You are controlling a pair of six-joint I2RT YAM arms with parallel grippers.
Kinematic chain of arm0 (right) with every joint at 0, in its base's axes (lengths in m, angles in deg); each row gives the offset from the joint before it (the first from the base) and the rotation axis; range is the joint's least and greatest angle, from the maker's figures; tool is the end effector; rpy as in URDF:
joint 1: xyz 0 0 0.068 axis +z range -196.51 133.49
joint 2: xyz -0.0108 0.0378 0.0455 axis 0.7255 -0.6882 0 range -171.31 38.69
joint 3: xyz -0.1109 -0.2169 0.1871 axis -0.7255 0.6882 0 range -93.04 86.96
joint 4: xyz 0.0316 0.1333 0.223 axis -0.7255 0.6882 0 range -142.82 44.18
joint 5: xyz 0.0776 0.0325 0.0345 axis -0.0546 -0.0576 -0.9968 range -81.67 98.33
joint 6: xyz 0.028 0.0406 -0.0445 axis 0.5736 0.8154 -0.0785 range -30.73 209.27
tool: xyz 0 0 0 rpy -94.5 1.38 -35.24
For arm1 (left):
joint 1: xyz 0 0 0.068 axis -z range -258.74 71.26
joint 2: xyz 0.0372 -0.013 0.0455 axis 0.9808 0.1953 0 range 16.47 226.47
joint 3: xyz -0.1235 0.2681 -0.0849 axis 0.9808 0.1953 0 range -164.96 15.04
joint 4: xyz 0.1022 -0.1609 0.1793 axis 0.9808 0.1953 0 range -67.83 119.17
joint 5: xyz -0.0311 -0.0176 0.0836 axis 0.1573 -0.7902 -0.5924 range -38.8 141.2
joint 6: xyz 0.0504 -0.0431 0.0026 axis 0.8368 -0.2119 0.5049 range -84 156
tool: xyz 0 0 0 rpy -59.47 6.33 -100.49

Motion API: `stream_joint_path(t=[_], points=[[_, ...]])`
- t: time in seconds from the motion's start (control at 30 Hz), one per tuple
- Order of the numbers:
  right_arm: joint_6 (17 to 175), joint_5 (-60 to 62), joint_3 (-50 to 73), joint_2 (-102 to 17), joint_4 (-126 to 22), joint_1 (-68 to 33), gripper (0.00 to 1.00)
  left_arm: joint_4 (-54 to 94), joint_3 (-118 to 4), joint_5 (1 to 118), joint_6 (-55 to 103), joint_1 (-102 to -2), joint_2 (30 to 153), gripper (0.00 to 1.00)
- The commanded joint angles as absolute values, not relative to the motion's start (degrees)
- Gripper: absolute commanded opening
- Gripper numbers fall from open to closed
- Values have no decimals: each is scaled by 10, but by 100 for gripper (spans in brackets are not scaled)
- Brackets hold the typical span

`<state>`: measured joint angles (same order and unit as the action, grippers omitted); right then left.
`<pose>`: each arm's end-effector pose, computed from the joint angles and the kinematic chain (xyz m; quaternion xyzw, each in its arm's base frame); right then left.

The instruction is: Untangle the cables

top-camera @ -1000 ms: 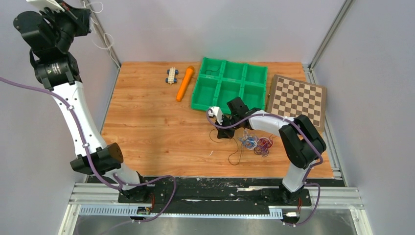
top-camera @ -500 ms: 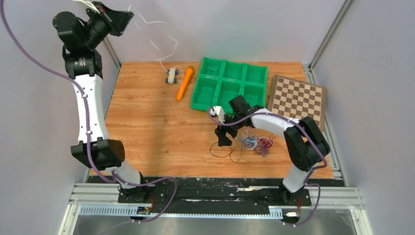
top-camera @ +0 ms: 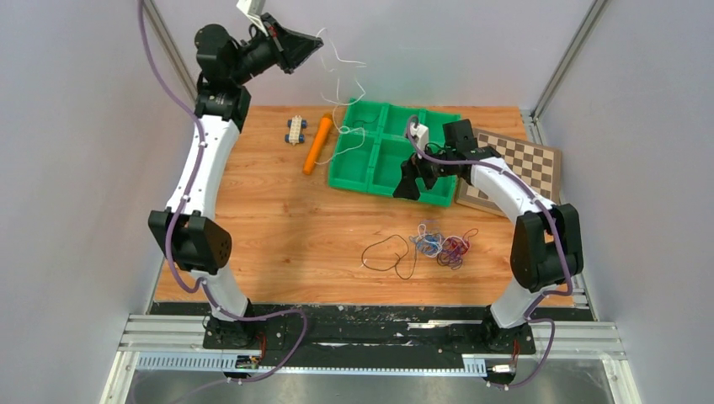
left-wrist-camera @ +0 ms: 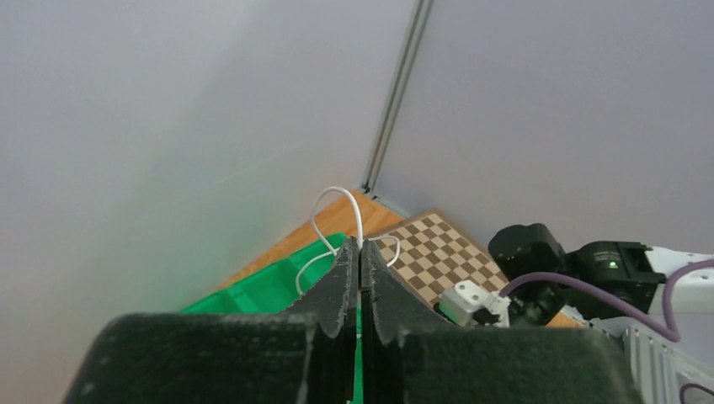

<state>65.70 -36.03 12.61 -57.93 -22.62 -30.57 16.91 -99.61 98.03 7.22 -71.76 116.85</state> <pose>0.3478 0.1375 0.2849 -0.4107 0.7841 0.3368 0.3210 0.3929 -0.0867 0.5633 0.2186 0.5812 -0.4483 0.6429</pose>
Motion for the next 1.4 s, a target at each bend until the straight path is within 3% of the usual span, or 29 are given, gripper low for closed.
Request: stream_joint_path(t=[0.0, 0.23, 0.43, 0.67, 1.13, 1.37], points=[[679, -394, 99, -593, -226, -310, 91, 108, -956, 954, 74, -715, 1204, 0], [685, -398, 97, -608, -231, -310, 91, 78, -885, 944, 63, -712, 1217, 0], [703, -407, 75, -619, -240, -310, 92, 150, -1011, 920, 83, -711, 1225, 0], [713, -410, 50, -625, -243, -310, 92, 155, -1072, 912, 44, -710, 1229, 0], [715, -407, 54, -634, -243, -310, 92, 111, -1079, 914, -17, -700, 1242, 0], [714, -403, 56, -638, -242, -312, 92, 62, -993, 913, -25, -697, 1241, 0]])
